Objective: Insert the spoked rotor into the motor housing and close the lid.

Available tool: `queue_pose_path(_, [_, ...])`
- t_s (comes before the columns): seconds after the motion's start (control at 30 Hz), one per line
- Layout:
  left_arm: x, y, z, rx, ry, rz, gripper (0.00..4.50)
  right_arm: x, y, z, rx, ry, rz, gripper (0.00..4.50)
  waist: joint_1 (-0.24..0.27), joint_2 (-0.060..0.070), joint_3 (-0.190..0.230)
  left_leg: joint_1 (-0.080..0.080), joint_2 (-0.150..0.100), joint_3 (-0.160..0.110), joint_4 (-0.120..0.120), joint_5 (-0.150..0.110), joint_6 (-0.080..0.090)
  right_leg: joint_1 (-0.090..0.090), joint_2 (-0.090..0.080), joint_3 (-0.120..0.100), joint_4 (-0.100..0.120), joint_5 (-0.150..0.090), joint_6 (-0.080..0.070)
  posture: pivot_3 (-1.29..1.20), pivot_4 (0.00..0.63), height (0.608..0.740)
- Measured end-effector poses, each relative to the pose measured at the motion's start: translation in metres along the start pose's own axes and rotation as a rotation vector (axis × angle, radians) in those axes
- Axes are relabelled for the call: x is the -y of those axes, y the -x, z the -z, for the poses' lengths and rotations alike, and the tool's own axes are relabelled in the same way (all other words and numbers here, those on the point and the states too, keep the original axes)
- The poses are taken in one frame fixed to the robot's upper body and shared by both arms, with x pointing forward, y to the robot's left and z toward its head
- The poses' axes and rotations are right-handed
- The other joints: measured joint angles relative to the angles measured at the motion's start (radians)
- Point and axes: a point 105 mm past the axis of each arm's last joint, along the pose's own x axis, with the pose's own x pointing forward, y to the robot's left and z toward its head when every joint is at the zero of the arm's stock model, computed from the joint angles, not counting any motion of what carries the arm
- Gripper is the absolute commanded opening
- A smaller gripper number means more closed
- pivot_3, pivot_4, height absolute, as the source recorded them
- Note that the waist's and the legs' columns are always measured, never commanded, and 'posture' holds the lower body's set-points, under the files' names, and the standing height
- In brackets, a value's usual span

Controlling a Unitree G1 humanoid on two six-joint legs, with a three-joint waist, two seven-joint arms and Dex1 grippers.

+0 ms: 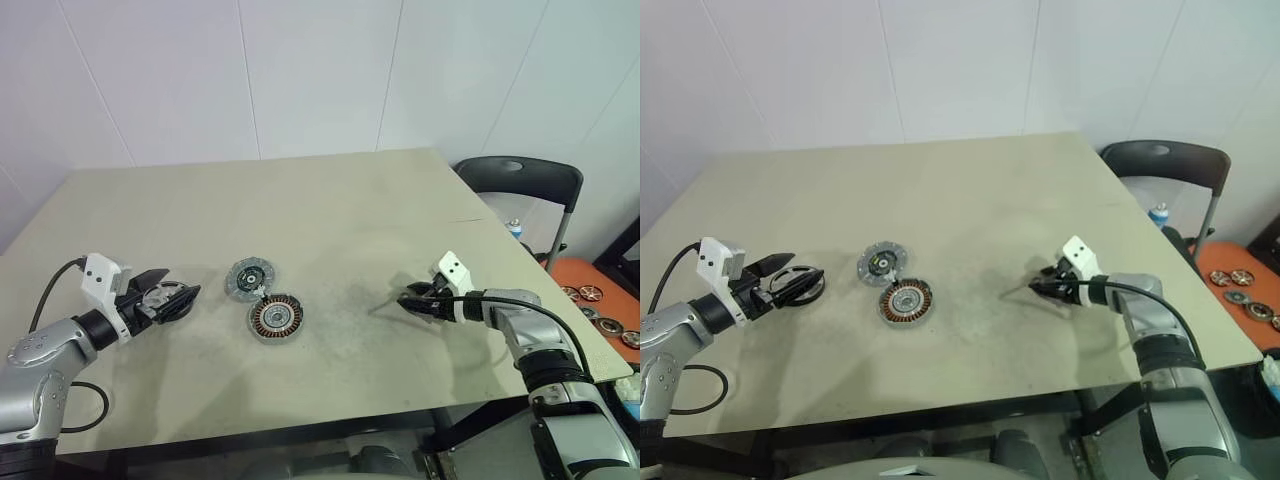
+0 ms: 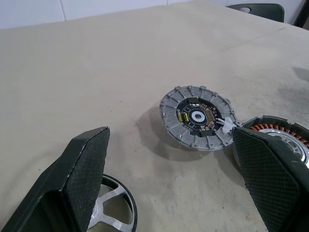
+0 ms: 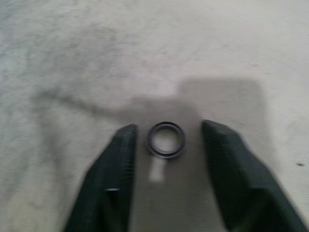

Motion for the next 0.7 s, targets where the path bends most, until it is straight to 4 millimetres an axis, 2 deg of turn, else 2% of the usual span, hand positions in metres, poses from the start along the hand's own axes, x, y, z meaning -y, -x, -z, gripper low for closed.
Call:
queue_pose_path(0.1, [-0.0001,-0.0001,-0.0002,0.000,0.000,-0.001,4.32,-0.0012,-0.0024,0.0015,-0.003,0.005,-0.001,1.45,0.001,0.002,0.003,0.006,0.001,0.001,0.000,0.000,0.000,0.007,0.000,0.000,-0.001,-0.001,0.000,0.00,0.000,0.740])
queue_pose_path(0.23, [-0.0003,-0.0005,-0.0010,0.003,-0.002,-0.002,4.32,-0.0011,-0.0038,0.0024,-0.004,0.009,0.001,0.68,0.001,0.001,0.003,0.007,0.001,0.002,0.001,0.000,0.000,0.008,-0.001,0.000,-0.002,-0.003,0.001,0.00,0.000,0.740])
queue_pose_path(0.7, [0.0008,-0.0013,-0.0028,0.008,-0.003,0.011,4.32,-0.0039,-0.0080,-0.0046,0.002,0.006,-0.009,0.67,-0.003,0.001,0.005,0.007,0.003,0.005,0.000,0.000,0.000,0.005,0.000,0.000,-0.002,-0.001,0.000,0.00,0.000,0.740])
